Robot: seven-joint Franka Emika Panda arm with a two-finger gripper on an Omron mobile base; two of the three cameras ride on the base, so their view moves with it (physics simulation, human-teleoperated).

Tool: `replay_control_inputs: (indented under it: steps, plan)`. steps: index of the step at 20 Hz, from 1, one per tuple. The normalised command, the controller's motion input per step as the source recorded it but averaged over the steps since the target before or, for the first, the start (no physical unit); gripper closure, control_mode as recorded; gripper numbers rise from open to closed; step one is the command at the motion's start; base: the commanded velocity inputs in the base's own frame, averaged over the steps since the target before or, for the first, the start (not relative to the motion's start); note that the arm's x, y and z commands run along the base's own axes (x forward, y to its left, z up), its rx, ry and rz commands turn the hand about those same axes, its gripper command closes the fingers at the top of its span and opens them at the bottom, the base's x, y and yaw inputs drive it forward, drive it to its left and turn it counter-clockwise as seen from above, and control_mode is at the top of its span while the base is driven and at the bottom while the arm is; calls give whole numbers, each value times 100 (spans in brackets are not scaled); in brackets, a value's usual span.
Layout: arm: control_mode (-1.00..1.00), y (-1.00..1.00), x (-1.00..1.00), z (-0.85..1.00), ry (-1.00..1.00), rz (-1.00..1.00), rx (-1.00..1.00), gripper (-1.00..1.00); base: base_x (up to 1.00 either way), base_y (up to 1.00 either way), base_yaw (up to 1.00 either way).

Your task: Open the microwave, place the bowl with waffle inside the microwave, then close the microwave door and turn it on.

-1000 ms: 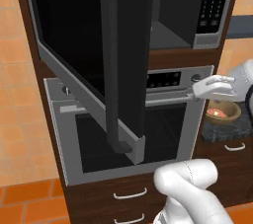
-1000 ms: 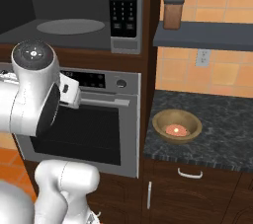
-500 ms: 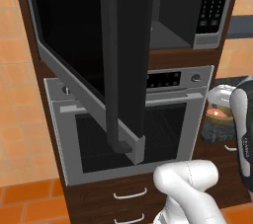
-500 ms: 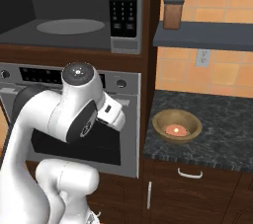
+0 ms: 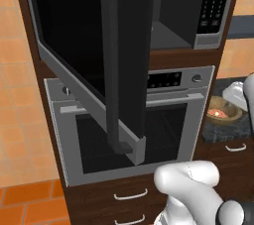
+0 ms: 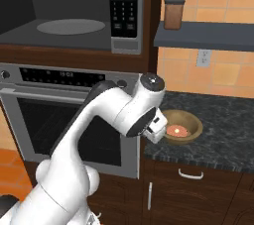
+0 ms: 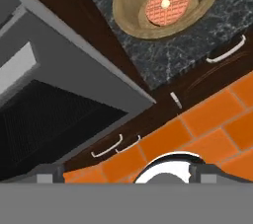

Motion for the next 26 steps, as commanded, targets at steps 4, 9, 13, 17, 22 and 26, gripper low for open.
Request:
replay_control_inputs:
  steps: [4,9,13,17,22,26]
  plan:
    - [-100,-100,79,-36,21,-4,34,-100,0,0,0]
    - [-100,-83,65,-33,14,-2,20,-100,0,0,0]
    - [-100,-13,8,-5,0,0,0,-100,0,0,0]
    - [-100,-28,32,-29,0,0,0,-100,0,0,0]
    - [-100,-3,3,-78,-20,0,2,-100,0,0,0]
    - [-100,-6,2,-59,-44,0,-1,-100,0,0,0]
